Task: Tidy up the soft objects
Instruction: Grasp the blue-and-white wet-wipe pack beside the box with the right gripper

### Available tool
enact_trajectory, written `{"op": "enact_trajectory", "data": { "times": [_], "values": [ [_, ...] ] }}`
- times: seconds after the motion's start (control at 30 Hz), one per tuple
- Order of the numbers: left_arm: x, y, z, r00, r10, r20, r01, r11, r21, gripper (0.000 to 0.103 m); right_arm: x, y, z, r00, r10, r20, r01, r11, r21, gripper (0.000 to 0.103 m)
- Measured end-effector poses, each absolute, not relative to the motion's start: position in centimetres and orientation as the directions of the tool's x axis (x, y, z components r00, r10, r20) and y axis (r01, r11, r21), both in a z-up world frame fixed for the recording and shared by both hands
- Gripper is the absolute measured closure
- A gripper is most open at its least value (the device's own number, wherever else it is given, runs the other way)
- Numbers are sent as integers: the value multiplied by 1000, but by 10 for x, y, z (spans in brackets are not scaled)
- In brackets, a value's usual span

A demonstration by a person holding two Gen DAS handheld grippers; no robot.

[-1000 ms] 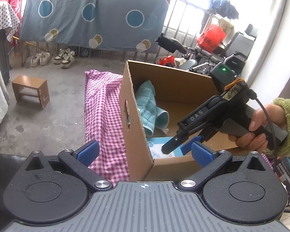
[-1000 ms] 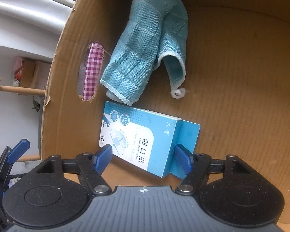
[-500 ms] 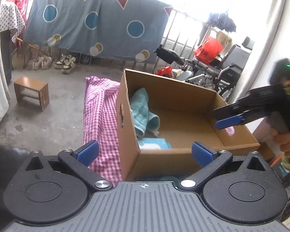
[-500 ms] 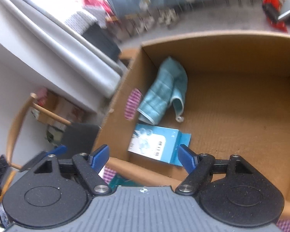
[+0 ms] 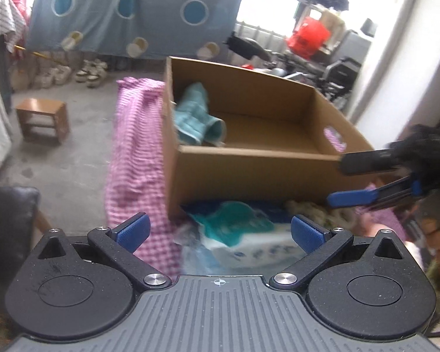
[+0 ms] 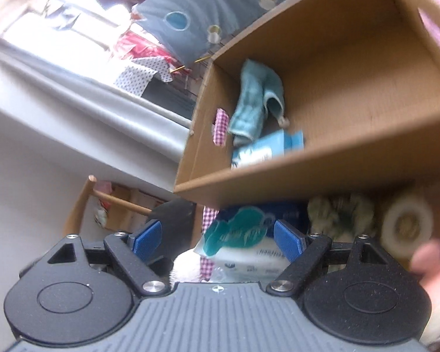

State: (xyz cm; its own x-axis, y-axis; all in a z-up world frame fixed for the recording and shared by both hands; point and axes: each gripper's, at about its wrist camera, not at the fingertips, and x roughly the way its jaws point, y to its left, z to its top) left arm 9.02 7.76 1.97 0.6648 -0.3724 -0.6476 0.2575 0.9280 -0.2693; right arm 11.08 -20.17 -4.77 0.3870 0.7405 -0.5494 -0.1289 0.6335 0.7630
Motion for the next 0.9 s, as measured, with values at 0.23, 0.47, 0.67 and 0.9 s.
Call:
{"op": "enact_trajectory", "data": {
  "times": [0.23, 0.47, 0.67, 0.9],
  "values": [
    [88, 50, 3, 641, -391, -661, 348, 915, -204, 0, 111, -187, -80, 359, 731, -580, -42, 633, 773, 17],
    [104, 44, -22, 567, -391, -725, 326, 915, -238, 0, 113, -179, -96, 331, 662, -672, -6, 714, 700, 17],
    [120, 52, -31, 522, -456, -721, 295, 890, -348, 2, 117, -175, -106, 300, 649, -699, 6, 731, 682, 17],
    [119, 53, -30, 485, -550, -679, 313, 835, -452, 4, 119, -164, -114, 253, 674, -694, 8, 716, 698, 14]
  ]
}}
